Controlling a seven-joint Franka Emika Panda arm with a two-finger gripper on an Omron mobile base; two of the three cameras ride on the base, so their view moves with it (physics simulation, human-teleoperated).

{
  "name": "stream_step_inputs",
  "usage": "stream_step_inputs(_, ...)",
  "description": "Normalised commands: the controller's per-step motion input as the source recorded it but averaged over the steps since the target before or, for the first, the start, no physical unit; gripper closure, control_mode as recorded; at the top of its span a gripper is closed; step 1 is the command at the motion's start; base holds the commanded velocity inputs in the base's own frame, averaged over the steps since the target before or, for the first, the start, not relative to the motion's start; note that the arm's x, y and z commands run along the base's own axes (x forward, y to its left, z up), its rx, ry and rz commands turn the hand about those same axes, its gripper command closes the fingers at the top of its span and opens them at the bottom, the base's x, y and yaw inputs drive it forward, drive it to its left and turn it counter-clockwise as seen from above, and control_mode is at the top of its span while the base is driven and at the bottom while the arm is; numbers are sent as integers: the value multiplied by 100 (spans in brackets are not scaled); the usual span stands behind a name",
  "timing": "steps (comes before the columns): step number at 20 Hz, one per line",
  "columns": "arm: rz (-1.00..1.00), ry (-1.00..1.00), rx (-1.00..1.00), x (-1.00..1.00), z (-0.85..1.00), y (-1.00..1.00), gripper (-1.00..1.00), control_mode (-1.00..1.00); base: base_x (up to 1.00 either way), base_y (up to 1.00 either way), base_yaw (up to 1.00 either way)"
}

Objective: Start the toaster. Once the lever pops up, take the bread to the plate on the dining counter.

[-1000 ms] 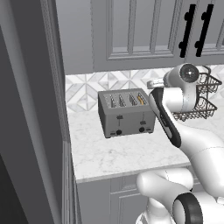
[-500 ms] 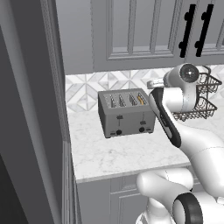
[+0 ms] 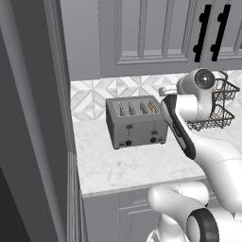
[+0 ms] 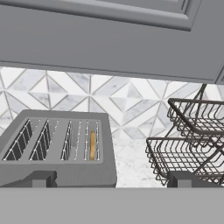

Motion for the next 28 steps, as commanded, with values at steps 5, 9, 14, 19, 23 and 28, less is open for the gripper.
stream_step_inputs(5,0,0,0,0,0,0,-100,-100,0,0,0)
stream_step_inputs(9,0,0,0,0,0,0,-100,-100,0,0,0)
stream_step_inputs(14,0,0,0,0,0,0,-100,-100,0,0,0)
stream_step_inputs(19,0,0,0,0,0,0,-100,-100,0,0,0)
stream_step_inputs(23,0,0,0,0,0,0,-100,-100,0,0,0)
stream_step_inputs(28,0,0,0,0,0,0,-100,-100,0,0,0)
